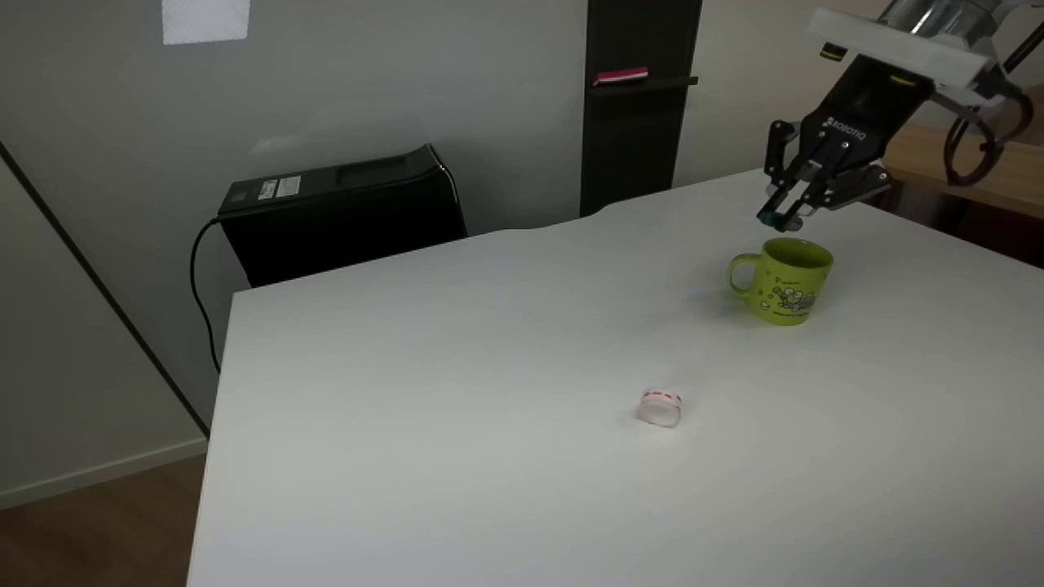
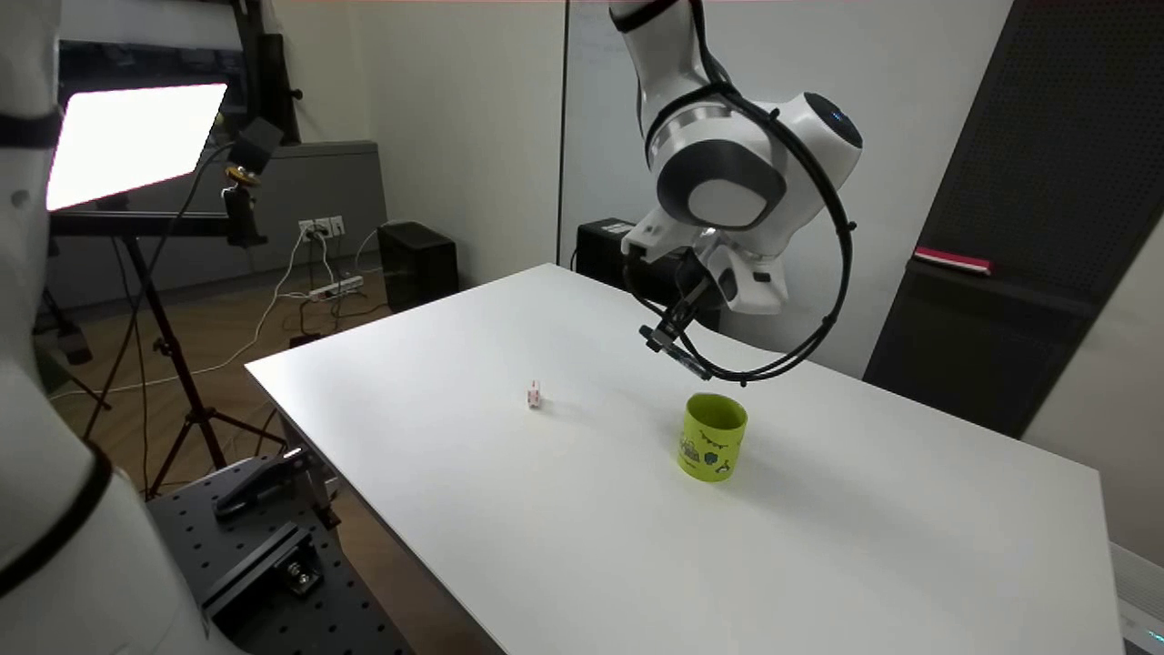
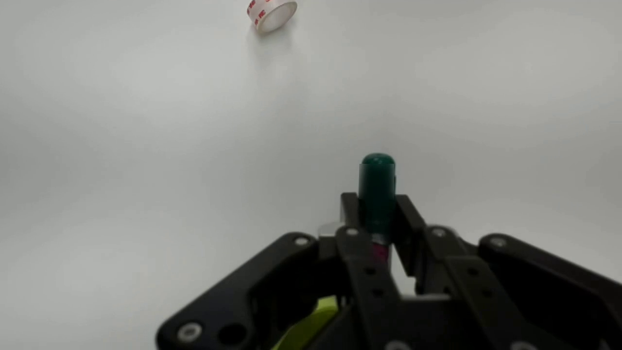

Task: Put the marker in the cup

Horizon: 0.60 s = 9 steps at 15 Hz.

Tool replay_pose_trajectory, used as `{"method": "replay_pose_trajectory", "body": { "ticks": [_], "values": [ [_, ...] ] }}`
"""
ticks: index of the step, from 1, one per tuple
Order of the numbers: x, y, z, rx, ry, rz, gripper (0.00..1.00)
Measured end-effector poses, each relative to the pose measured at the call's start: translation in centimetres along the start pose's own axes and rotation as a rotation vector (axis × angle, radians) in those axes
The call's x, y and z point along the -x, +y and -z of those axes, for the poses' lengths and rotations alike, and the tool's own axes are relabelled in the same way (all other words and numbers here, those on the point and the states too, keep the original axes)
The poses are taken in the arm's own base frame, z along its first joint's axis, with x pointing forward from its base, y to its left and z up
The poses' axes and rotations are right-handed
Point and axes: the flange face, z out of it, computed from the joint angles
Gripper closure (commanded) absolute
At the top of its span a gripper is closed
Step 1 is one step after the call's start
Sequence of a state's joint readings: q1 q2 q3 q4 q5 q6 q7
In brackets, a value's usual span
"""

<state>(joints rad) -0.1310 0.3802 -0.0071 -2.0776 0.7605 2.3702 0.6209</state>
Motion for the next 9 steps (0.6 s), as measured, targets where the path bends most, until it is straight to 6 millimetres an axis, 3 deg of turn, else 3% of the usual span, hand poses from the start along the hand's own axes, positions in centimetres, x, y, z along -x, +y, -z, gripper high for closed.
{"method": "replay_pose_trajectory", "body": {
  "ticks": [9],
  "values": [
    [-2.3, 1.9, 1.0, -0.082, -0.140, -0.041, 0.95]
  ]
}}
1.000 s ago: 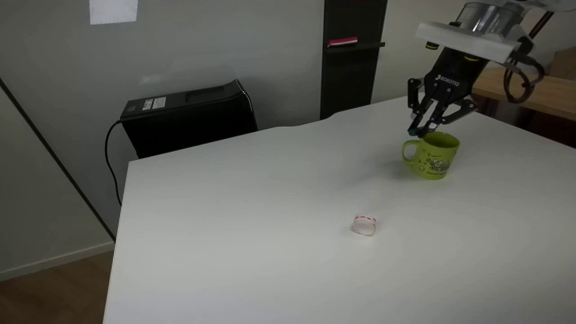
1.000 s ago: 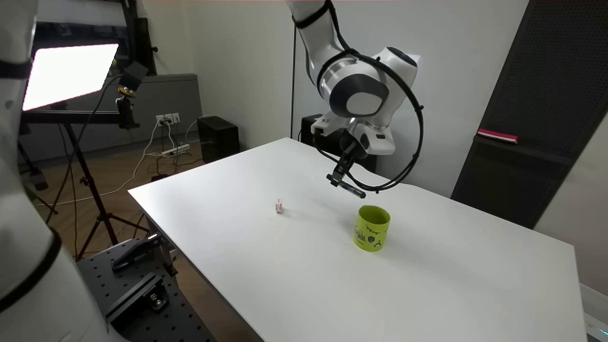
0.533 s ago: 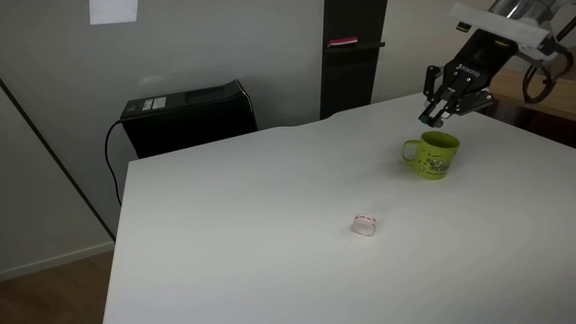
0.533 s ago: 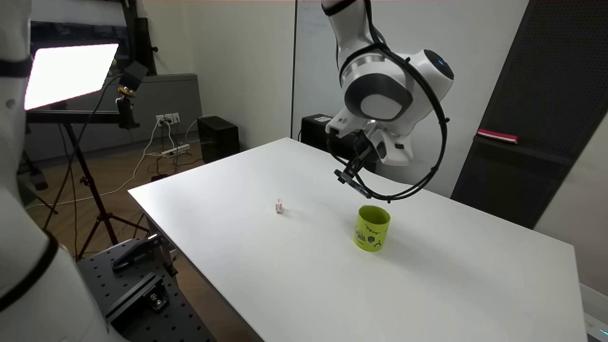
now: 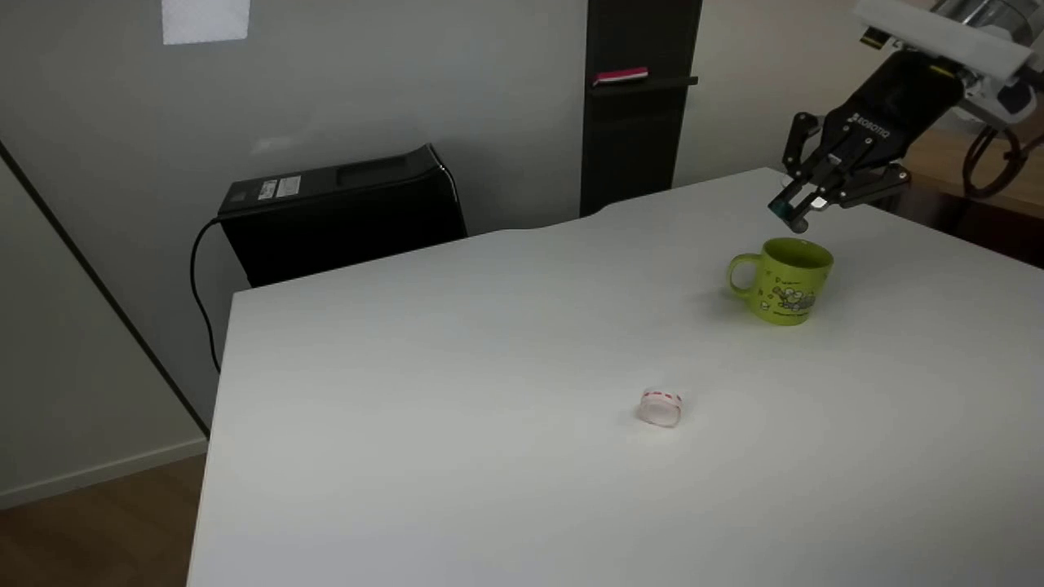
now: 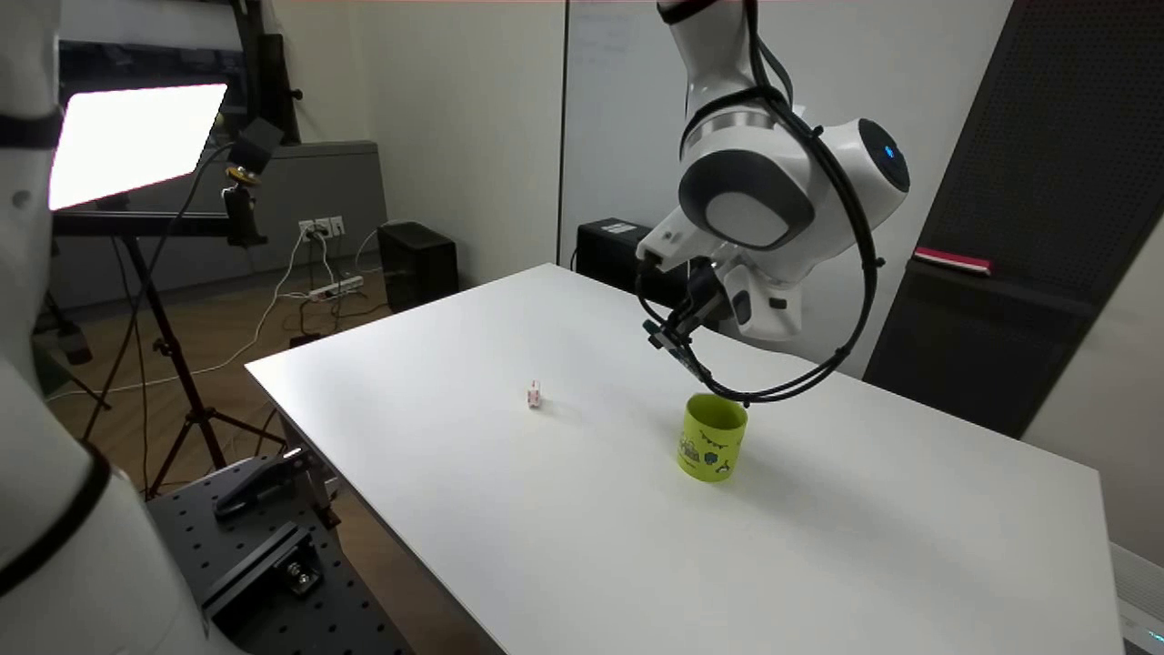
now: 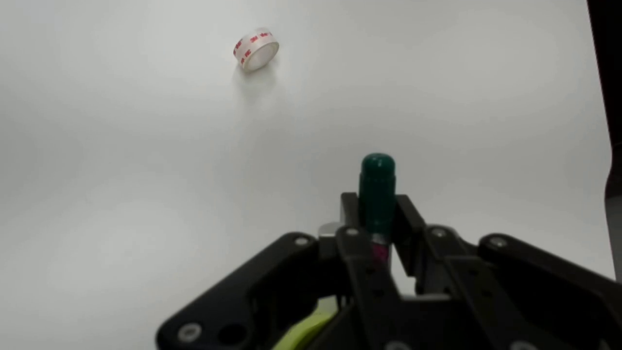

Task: Put the marker in the cup

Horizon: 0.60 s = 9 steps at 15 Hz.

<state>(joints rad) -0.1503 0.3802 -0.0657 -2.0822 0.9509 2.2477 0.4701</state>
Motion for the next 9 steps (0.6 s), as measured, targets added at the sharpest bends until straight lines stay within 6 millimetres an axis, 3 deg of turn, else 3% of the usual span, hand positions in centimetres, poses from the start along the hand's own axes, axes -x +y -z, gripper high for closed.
{"method": "replay_pose_trajectory", "body": {
  "ticks": [9],
  "values": [
    [-4.2, 2.6, 3.0, -0.074, -0.066, -0.056, 0.95]
  ]
}}
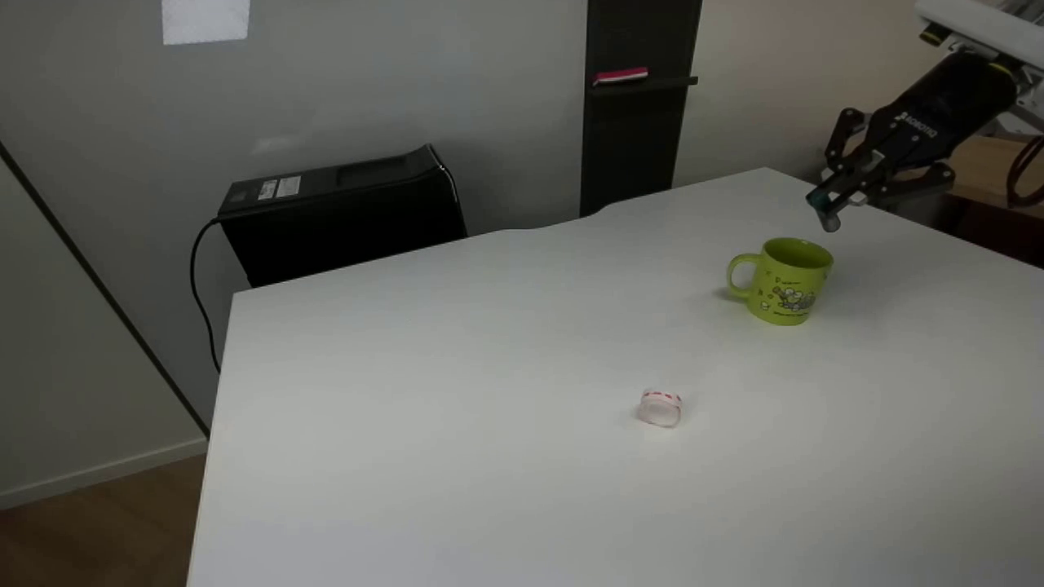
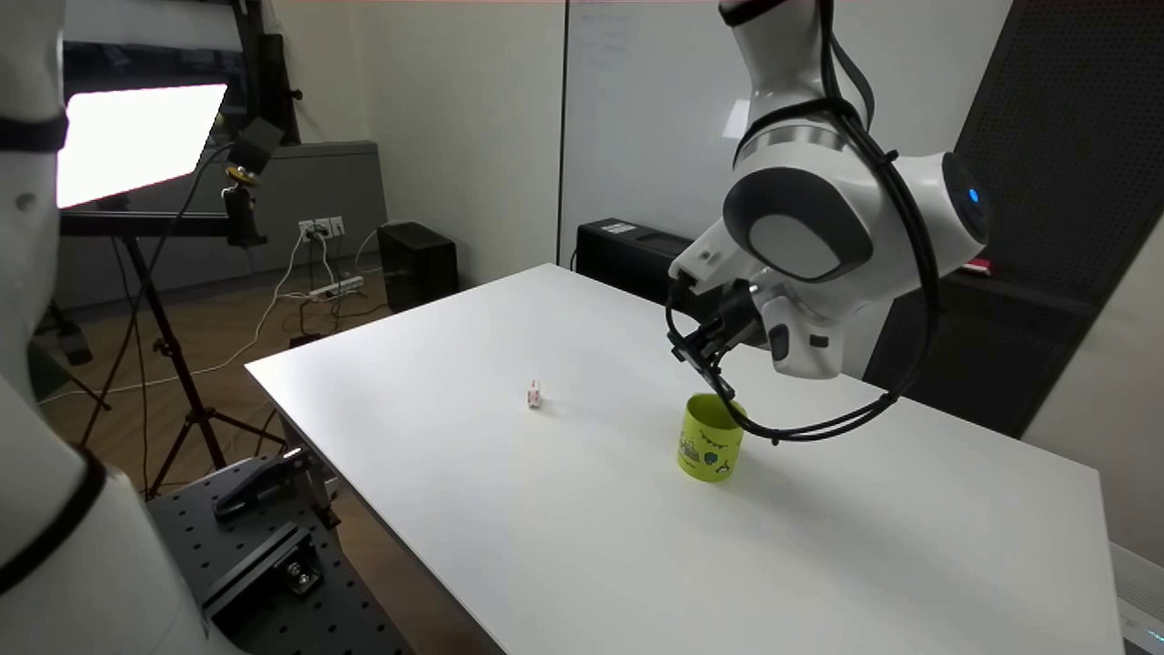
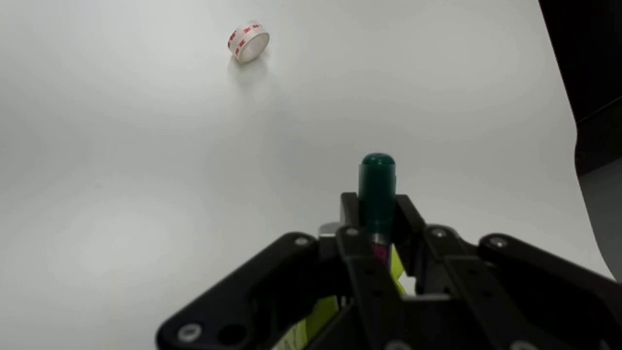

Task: Put the marker in the cup

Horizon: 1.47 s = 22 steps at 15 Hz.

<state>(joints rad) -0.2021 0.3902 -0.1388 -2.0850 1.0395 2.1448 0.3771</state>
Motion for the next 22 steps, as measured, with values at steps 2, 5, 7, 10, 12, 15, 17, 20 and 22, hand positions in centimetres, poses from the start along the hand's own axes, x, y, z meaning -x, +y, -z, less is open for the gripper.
{"method": "replay_pose_trajectory", "body": {
  "ticks": [2, 5, 7, 10, 12, 15, 17, 20, 22],
  "values": [
    [-0.7, 0.4, 0.6, -0.021, -0.011, 0.000, 0.95],
    [-1.7, 0.9, 0.6, -0.052, -0.039, 0.014, 0.95],
    [-2.3, 1.2, 0.2, -0.069, -0.060, 0.025, 0.95],
    [-3.0, 1.2, -0.8, -0.083, -0.088, 0.037, 0.95],
    [-3.5, 1.2, -1.5, -0.088, -0.102, 0.036, 0.95],
    [-4.4, 1.2, -2.5, -0.092, -0.120, 0.029, 0.95],
    [-4.9, 1.2, -3.0, -0.099, -0.128, 0.024, 0.95],
    [-5.7, 1.5, -3.7, -0.108, -0.141, 0.008, 0.95],
    [-6.3, 1.8, -4.1, -0.115, -0.147, 0.000, 0.95]
  ]
}}
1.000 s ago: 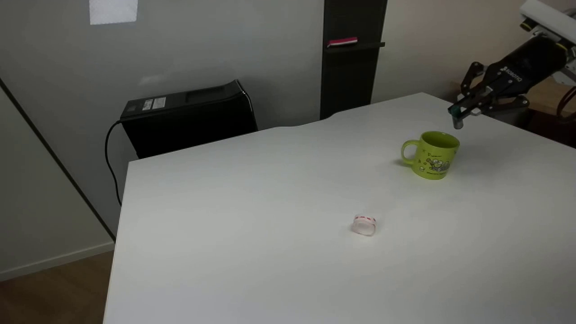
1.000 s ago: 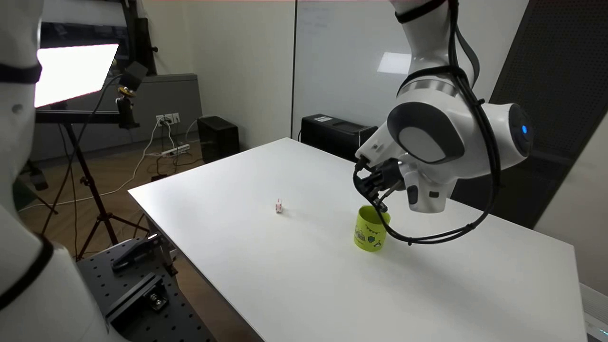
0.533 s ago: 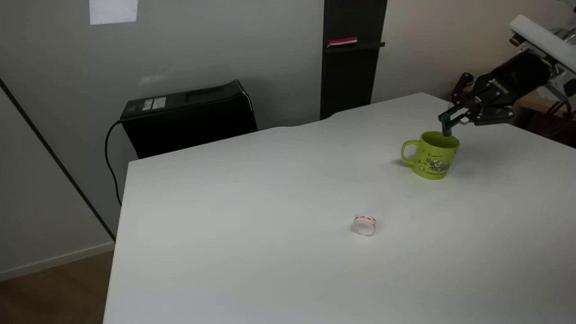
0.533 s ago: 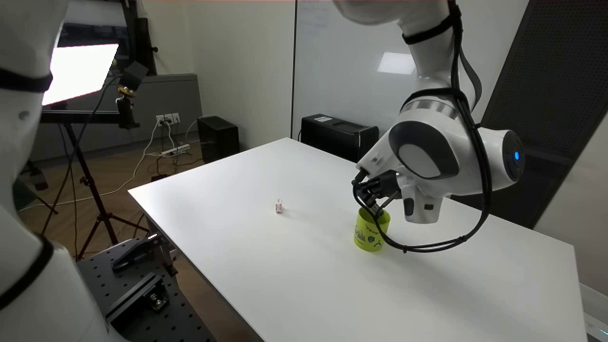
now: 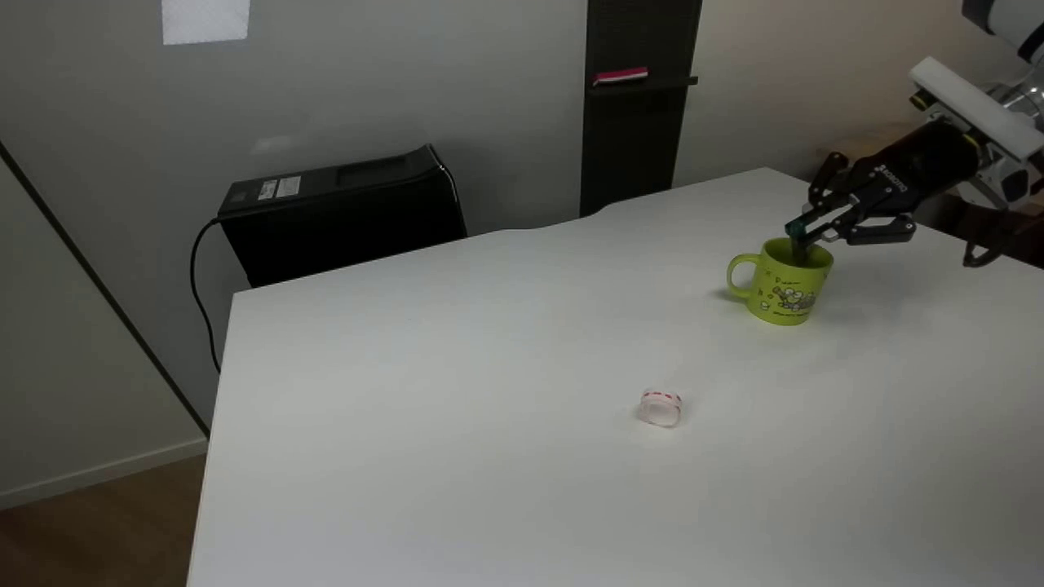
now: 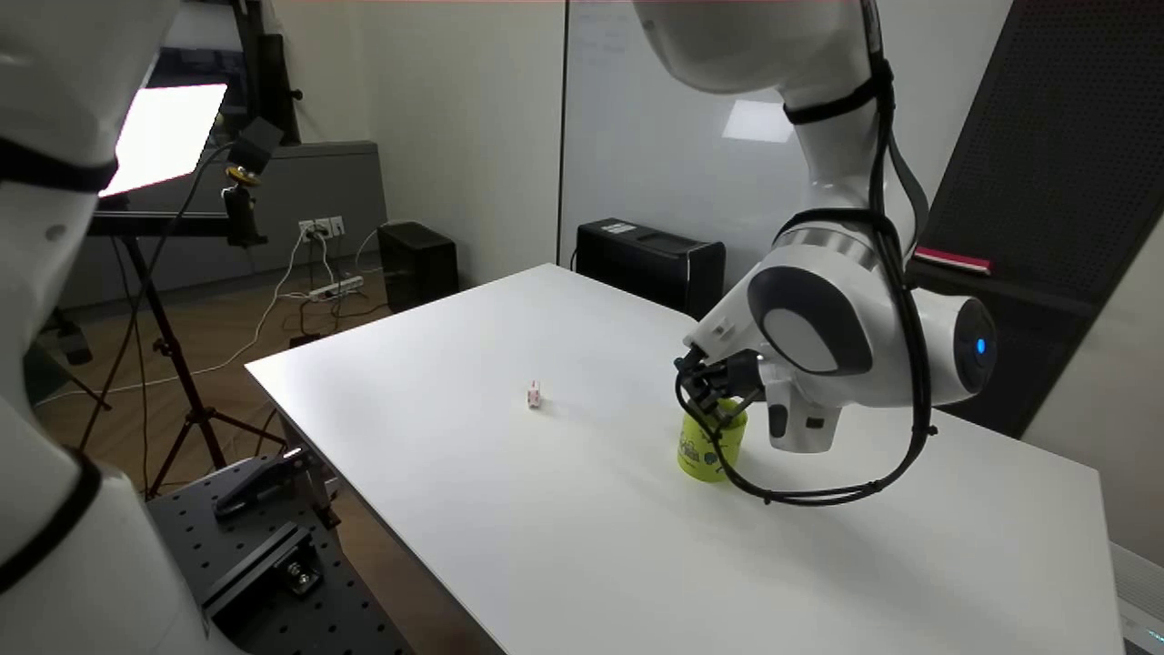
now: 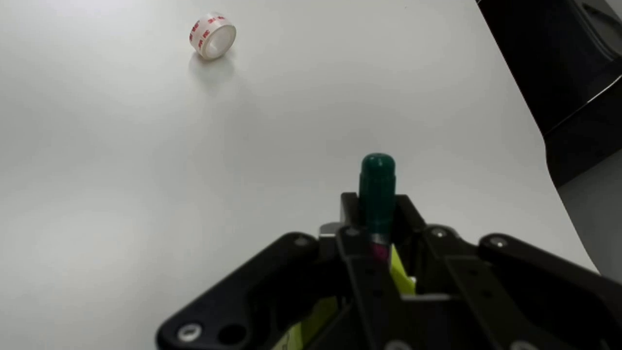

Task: Put the marker in the cup

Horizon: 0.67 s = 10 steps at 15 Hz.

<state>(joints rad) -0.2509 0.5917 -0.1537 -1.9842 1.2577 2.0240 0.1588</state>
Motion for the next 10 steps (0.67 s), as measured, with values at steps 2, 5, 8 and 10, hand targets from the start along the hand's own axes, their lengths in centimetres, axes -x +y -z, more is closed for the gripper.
{"method": "replay_pose_trajectory", "body": {
  "ticks": [2, 5, 8, 10],
  "values": [
    [-0.6, 0.4, -0.3, -0.001, -0.003, -0.010, 0.95],
    [-1.3, 0.9, -0.6, -0.005, -0.005, -0.025, 0.95],
    [-1.7, 1.3, -0.9, -0.002, -0.006, -0.033, 0.55],
    [-1.8, 1.3, -1.0, 0.000, -0.006, -0.034, 0.49]
  ]
}}
